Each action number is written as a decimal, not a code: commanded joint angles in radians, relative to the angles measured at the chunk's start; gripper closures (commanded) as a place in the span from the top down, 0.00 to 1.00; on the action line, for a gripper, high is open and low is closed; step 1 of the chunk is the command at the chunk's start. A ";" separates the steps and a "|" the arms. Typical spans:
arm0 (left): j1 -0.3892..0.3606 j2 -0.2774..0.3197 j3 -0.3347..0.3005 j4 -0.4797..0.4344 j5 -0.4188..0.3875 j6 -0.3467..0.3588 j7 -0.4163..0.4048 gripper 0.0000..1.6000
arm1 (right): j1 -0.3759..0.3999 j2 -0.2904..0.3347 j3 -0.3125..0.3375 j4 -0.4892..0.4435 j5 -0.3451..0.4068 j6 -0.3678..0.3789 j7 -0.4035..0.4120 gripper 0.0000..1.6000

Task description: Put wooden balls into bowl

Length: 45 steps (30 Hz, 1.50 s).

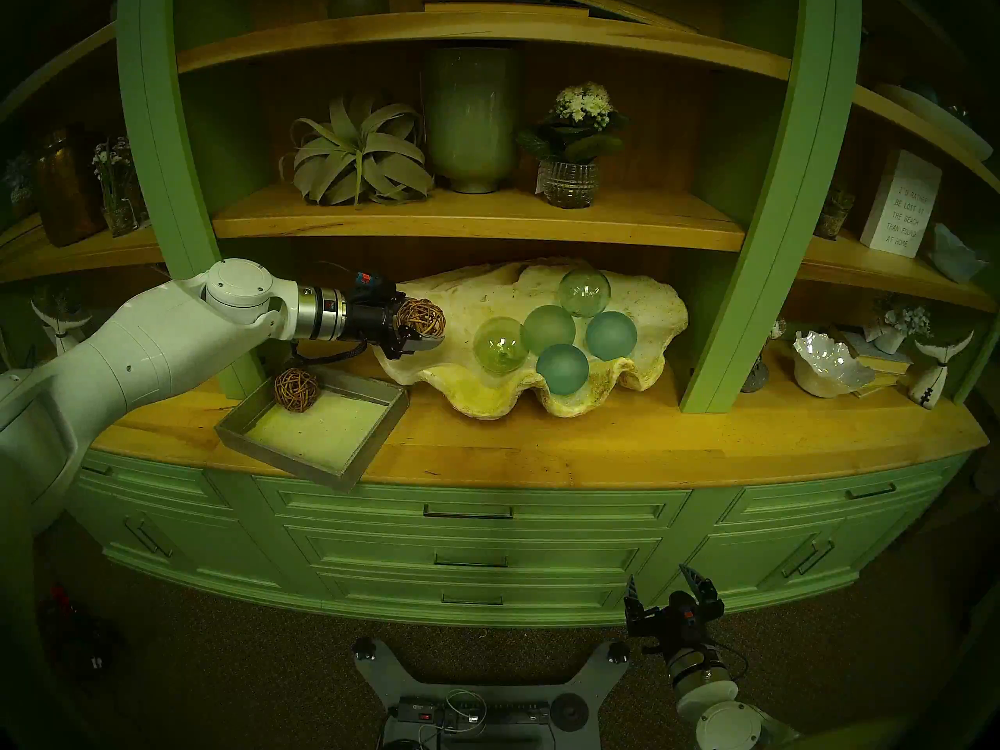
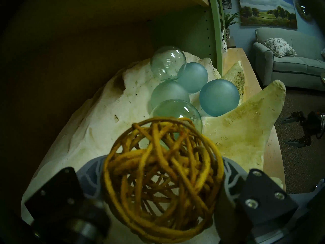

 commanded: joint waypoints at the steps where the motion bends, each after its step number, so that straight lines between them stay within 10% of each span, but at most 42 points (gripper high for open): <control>1: -0.057 -0.022 -0.025 -0.001 0.014 -0.011 -0.011 0.24 | -0.002 0.002 0.003 -0.028 0.000 -0.004 -0.002 1.00; 4: -0.055 -0.020 -0.027 -0.001 0.021 -0.009 -0.016 0.24 | -0.002 0.002 0.003 -0.028 0.000 -0.004 -0.002 1.00; 23: -0.045 -0.013 -0.032 0.010 0.046 -0.017 -0.035 1.00 | -0.002 0.002 0.003 -0.029 0.000 -0.004 -0.002 1.00; 34: -0.045 0.004 -0.034 0.012 0.047 -0.031 -0.044 1.00 | -0.002 0.002 0.003 -0.029 0.000 -0.004 -0.002 1.00; 45: -0.033 0.163 -0.059 -0.107 0.040 -0.066 -0.090 1.00 | 0.001 0.001 0.002 -0.024 0.000 -0.005 -0.001 1.00</control>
